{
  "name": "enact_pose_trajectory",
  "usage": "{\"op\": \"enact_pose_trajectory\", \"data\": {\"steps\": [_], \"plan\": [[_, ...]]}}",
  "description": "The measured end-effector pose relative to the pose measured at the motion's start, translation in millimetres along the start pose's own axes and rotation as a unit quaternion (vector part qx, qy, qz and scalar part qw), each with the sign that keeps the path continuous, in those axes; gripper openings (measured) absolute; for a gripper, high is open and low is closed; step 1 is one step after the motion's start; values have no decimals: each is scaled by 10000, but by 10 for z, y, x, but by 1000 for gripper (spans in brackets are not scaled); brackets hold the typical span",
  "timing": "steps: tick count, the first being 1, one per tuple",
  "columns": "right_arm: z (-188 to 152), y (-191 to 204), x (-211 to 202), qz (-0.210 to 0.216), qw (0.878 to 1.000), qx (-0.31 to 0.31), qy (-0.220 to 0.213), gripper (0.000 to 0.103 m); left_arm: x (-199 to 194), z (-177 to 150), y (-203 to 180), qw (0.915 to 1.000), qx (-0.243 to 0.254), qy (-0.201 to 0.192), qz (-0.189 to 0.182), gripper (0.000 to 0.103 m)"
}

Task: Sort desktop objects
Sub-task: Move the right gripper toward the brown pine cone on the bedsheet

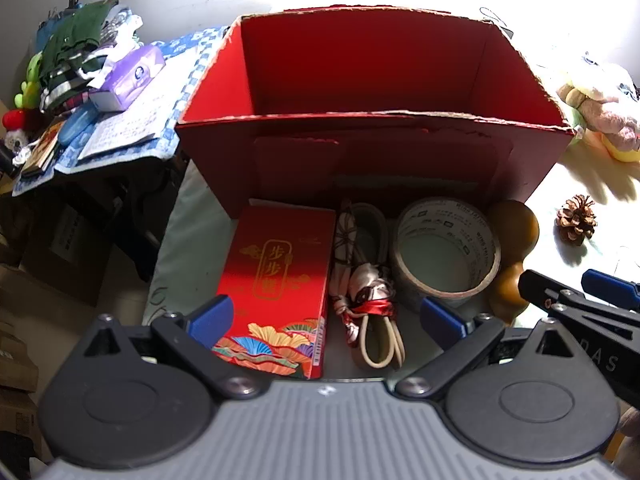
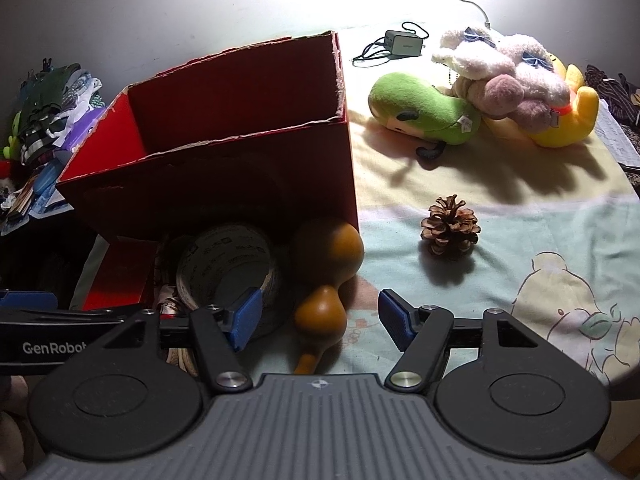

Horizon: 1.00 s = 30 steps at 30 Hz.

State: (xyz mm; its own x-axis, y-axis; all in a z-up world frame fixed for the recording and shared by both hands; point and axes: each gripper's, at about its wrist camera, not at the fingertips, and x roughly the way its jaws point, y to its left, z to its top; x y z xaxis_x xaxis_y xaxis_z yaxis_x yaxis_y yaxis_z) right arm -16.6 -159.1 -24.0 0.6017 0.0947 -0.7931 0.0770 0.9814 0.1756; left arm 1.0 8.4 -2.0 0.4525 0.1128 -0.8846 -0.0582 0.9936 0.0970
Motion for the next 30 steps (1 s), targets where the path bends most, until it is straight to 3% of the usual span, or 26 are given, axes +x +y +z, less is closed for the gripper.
{"op": "enact_pose_trajectory", "data": {"steps": [14, 30], "plan": [[13, -32, 28, 39, 10000, 12, 10, 65, 32, 8, -76, 9996, 95, -250, 13, 100], [36, -189, 30, 153, 9998, 93, -7, 65, -11, 41, -265, 9996, 181, -236, -4, 100]]}}
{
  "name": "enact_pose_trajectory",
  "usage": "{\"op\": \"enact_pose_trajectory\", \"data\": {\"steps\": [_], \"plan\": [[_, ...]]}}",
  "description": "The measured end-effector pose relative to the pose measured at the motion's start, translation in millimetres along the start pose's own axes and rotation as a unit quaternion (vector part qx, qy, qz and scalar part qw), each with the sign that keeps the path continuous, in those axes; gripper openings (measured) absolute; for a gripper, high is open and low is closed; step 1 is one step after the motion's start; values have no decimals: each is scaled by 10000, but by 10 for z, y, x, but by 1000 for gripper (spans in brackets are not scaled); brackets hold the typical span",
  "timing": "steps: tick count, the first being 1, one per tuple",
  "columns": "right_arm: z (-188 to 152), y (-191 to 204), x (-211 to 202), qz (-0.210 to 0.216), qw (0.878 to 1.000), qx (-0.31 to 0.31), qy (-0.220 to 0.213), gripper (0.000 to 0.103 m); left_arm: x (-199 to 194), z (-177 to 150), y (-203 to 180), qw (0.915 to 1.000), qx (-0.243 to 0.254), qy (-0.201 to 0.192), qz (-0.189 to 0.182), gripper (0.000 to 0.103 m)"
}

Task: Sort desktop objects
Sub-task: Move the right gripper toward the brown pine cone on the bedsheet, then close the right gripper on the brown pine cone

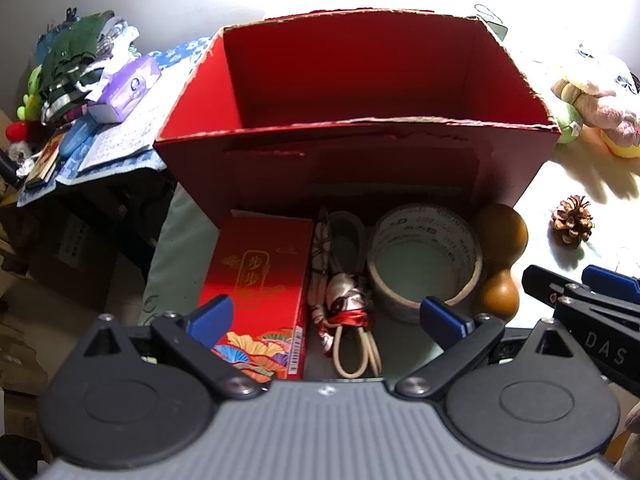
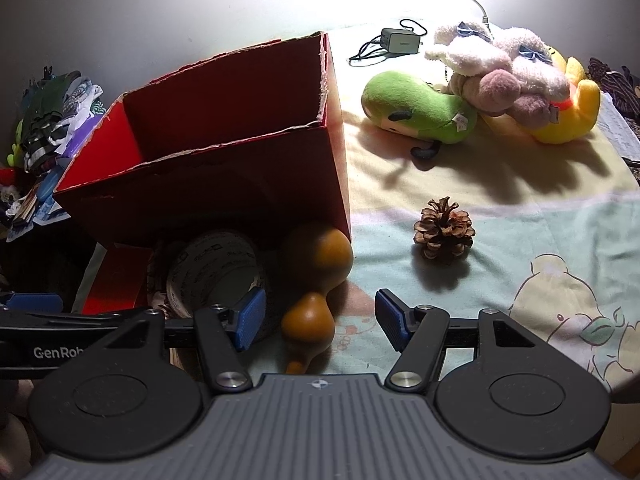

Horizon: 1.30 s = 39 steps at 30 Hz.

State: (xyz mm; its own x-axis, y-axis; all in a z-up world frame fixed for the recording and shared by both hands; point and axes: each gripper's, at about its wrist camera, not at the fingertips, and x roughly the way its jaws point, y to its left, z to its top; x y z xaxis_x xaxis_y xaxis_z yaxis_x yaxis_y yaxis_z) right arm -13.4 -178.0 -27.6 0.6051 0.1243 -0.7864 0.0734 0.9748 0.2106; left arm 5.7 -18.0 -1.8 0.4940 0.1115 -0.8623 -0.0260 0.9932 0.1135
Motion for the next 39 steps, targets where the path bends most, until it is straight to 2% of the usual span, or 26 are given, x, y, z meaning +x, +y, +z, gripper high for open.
{"op": "enact_pose_trajectory", "data": {"steps": [3, 8, 14, 20, 23, 26, 27, 32, 35, 39], "plan": [[23, -56, -3, 53, 10000, -5, -5, 65, -19, 17, -70, 10000, 19, -14, 56, 99], [78, -171, -25, 165, 9998, -67, -36, 64, -70, 26, -219, 9999, 106, -44, -82, 94], [179, -483, -34, 267, 9995, 137, -51, 61, -197, 29, -530, 9960, 419, -342, -705, 82], [265, -934, -3, 255, 9983, 527, 13, 57, -332, 27, -980, 9810, 974, -531, -1594, 70], [307, -1120, 35, 301, 9974, 650, 31, 56, -330, 51, -1202, 9718, 1186, -680, -1920, 70], [352, -1287, 106, 373, 9964, 756, 72, 56, -199, 79, -1381, 9661, 1351, -767, -2061, 70], [368, -1335, 131, 414, 9960, 791, 91, 56, -150, 92, -1453, 9588, 1572, -808, -2222, 69], [455, -1586, 259, 813, 9904, 1090, 261, 56, 60, 73, -1749, 9545, 1832, -771, -2222, 69], [506, -1703, 339, 1080, 9851, 1284, 373, 56, 158, 73, -1866, 9525, 1887, -669, -2296, 66], [579, -1780, 438, 1298, 9813, 1342, 476, 56, 317, 129, -1957, 9559, 1789, -502, -2274, 65]]}}
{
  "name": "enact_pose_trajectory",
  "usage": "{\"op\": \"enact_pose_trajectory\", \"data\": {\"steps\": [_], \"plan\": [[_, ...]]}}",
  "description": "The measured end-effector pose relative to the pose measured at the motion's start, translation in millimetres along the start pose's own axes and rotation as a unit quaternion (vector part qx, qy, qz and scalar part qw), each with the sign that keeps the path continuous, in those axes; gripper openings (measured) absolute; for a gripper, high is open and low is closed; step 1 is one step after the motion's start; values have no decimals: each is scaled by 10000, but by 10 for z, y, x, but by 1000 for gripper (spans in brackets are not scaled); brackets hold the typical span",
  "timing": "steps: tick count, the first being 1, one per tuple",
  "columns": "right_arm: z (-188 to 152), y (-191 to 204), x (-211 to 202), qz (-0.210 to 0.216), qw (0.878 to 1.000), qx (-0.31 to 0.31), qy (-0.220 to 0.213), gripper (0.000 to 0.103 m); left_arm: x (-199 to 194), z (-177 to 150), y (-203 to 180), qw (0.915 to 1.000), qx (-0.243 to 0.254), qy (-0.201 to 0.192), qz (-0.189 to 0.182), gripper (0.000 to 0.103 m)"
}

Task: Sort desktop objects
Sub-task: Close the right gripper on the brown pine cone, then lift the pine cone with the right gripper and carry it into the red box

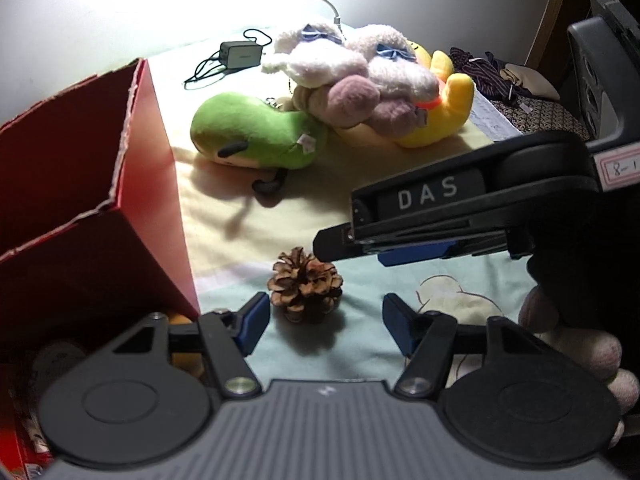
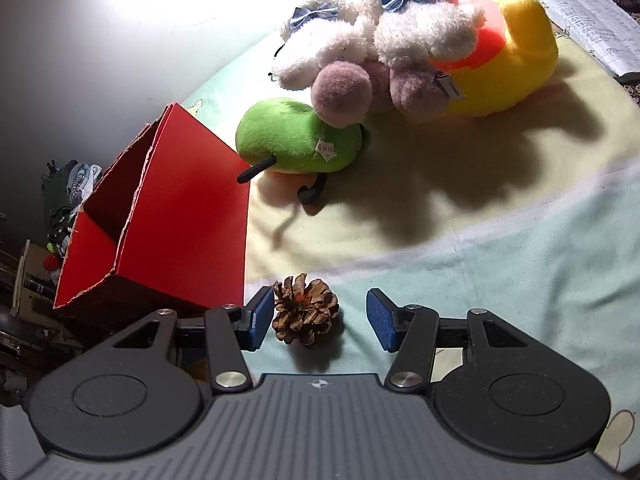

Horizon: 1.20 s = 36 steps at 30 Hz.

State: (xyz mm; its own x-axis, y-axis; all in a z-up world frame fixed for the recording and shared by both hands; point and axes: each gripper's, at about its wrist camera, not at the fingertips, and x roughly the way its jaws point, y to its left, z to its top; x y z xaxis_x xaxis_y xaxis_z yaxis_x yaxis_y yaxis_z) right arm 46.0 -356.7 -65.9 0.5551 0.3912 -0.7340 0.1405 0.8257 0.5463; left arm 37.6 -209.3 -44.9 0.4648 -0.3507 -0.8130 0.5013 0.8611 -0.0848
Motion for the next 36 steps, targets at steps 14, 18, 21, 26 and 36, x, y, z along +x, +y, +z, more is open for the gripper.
{"op": "enact_pose_trajectory", "data": {"steps": [14, 18, 21, 26, 36], "plan": [[154, -125, 409, 495, 9964, -9, 694, 55, 303, 104, 198, 9975, -628, 304, -143, 38], [183, -150, 464, 602, 9948, 49, 816, 50, 312, 106, 179, 9975, -603, 335, -169, 36], [198, -172, 451, 636, 9943, 49, 856, 49, 292, 118, 141, 9975, -549, 343, -267, 33], [223, -298, 381, 693, 9933, 244, 892, 49, 263, 152, 13, 9983, -310, 290, -396, 32], [256, -445, 37, 705, 9949, 449, 561, 49, 45, 292, -133, 9973, -179, -80, -711, 32]]}}
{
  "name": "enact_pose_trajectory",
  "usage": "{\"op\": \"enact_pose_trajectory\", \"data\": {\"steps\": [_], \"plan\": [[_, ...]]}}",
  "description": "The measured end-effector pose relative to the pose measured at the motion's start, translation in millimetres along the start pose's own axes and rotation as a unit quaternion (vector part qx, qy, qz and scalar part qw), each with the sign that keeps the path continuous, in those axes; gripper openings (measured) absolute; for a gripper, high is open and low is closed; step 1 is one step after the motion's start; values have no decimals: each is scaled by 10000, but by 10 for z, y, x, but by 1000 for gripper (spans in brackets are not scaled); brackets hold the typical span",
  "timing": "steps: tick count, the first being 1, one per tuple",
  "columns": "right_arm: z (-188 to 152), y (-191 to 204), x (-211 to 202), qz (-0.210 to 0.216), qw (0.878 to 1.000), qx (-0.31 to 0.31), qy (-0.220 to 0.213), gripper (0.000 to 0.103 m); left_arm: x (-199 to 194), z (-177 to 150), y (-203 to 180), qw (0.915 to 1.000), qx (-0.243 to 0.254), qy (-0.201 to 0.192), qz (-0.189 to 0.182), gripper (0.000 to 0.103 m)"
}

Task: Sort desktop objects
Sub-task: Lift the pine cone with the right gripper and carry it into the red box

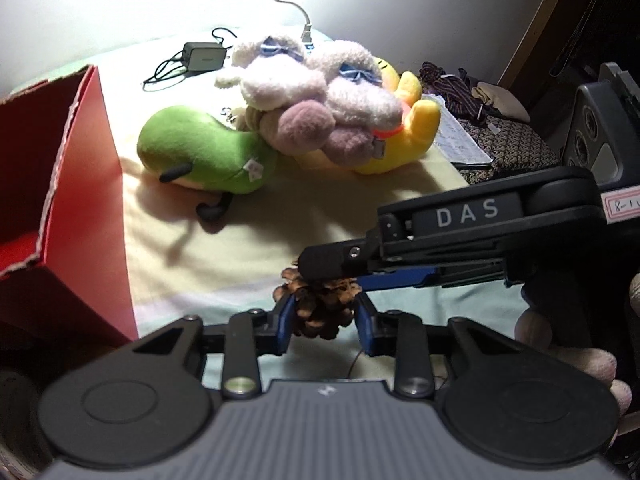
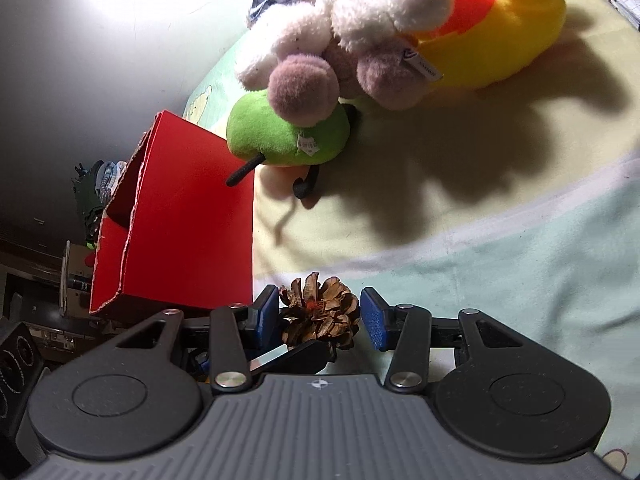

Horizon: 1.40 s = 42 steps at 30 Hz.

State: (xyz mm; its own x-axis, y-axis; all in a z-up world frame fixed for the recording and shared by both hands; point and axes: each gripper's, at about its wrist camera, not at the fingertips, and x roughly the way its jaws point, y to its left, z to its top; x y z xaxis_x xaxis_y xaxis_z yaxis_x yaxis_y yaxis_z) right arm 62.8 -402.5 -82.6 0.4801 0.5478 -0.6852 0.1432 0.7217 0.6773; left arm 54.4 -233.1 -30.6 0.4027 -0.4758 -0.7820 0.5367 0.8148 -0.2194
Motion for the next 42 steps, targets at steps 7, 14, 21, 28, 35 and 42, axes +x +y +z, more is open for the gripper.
{"op": "enact_pose_trajectory", "data": {"steps": [7, 14, 21, 28, 35, 42], "plan": [[50, 96, -254, 163, 9993, -3, -350, 49, -336, 182, -37, 9988, 22, -496, 26, 32], [189, 497, -376, 479, 9958, -415, -658, 49, -801, 337, 170, 9934, 27, -1092, 356, 32], [345, 1171, -247, 707, 9881, -1139, -752, 49, -1185, 463, 790, 9878, -93, -1432, 611, 32], [456, 1890, 261, 672, 9836, -1555, -613, 49, -1280, 509, 1695, 9880, -257, -1280, 826, 32], [513, 2379, 1118, 428, 9852, -1659, -96, 49, -993, 494, 2578, 9919, -620, -620, 920, 32], [563, 2560, 1867, 211, 9903, -1248, 568, 48, -694, 492, 3148, 9906, -1014, 65, 912, 32]]}}
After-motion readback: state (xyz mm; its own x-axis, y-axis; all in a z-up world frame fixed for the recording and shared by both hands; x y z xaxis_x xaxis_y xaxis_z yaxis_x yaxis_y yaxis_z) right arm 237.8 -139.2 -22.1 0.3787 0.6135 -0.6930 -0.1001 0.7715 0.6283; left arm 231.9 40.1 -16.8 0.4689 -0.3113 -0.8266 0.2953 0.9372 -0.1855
